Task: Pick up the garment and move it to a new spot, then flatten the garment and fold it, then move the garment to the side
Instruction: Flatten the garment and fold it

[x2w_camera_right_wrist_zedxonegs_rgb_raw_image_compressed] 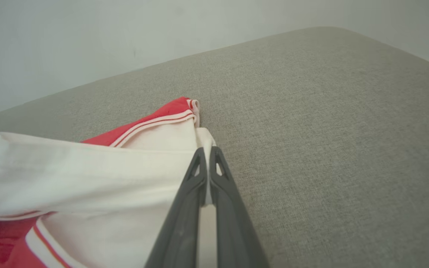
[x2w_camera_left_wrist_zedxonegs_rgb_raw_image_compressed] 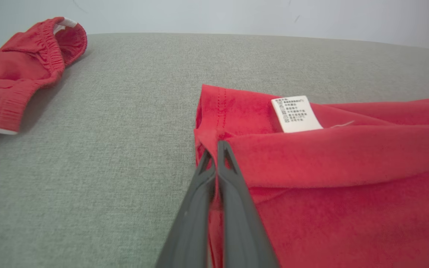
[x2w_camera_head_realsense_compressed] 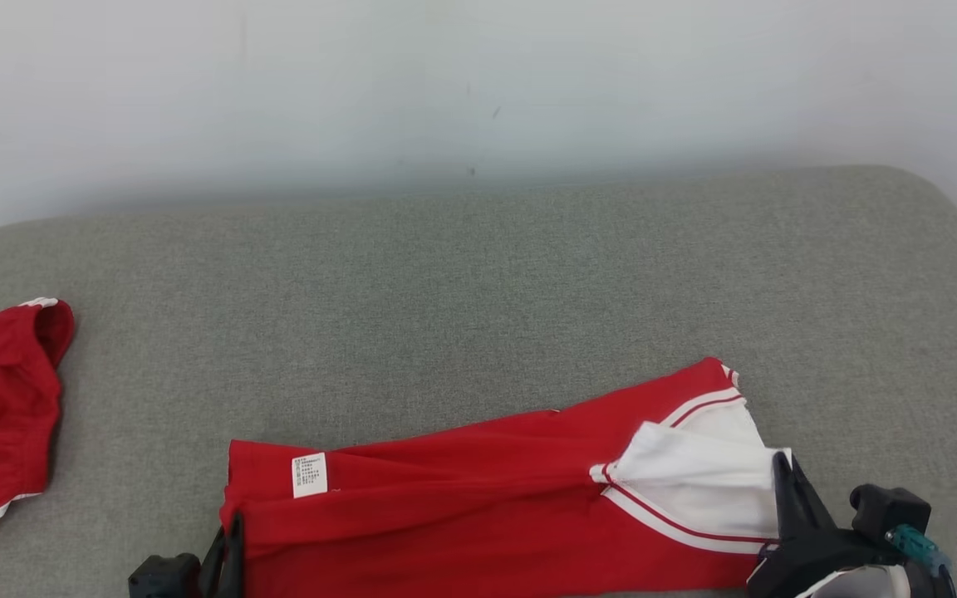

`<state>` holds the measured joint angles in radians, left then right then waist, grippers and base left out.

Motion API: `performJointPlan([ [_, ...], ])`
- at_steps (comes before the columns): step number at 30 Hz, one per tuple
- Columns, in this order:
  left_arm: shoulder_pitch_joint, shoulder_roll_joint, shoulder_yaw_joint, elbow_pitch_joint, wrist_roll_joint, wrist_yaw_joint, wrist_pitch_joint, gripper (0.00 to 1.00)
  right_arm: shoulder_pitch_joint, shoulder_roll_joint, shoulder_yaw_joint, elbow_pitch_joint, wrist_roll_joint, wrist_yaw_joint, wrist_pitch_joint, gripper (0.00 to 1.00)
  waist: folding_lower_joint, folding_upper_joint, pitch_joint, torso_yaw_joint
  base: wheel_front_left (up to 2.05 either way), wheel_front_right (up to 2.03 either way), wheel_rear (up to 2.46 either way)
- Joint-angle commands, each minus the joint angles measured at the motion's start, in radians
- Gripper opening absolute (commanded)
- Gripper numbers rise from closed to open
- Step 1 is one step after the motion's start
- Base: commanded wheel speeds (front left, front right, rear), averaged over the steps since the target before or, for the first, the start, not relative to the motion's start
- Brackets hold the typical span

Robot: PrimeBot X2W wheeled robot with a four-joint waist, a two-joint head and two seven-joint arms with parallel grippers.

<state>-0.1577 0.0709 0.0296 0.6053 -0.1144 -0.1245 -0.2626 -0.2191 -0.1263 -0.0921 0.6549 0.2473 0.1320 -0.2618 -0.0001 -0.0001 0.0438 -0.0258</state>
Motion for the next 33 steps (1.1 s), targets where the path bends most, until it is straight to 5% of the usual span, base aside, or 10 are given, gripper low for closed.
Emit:
performJointPlan([
  [1, 0.014, -0.001, 0.003, -0.006, 0.005, -0.004, -0.003, 0.13, 0.015, 0.003, 0.0, 0.006, 0.001, -0.003, -0.004, 0.0, 0.0001, 0.0001, 0.0, 0.0, 0.0, 0.0, 0.0],
  [2, 0.019, -0.002, 0.004, -0.008, 0.009, -0.004, -0.003, 0.41, 0.014, 0.005, -0.002, 0.013, 0.006, -0.003, -0.004, 0.15, 0.0001, 0.0001, -0.001, 0.0, 0.0, 0.0, 0.0],
  [3, 0.022, -0.003, 0.009, -0.015, 0.011, -0.002, -0.003, 1.0, 0.01, 0.006, -0.005, 0.015, 0.009, -0.003, -0.004, 0.41, 0.0001, 0.0001, -0.001, 0.0, 0.0, 0.0, 0.0],
  [4, 0.024, -0.003, 0.014, -0.026, 0.013, 0.003, -0.003, 1.0, 0.007, 0.006, -0.007, 0.011, 0.011, -0.003, -0.004, 0.98, 0.0001, 0.0001, -0.001, 0.0, 0.0, 0.0, 0.0],
  [16, 0.179, -0.017, 0.055, -0.286, 0.08, 0.09, -0.003, 1.0, 0.019, 0.014, -0.028, -0.057, 0.031, -0.003, -0.004, 1.0, 0.0001, 0.0001, -0.016, 0.017, 0.0, 0.0, 0.0],
  [33, 0.153, -0.02, 0.002, -0.283, 0.07, 0.093, -0.003, 1.0, -0.104, -0.021, 0.011, 0.218, 0.017, -0.003, 0.001, 1.0, 0.0001, 0.0001, 0.052, 0.078, 0.0, 0.0, 0.0],
])
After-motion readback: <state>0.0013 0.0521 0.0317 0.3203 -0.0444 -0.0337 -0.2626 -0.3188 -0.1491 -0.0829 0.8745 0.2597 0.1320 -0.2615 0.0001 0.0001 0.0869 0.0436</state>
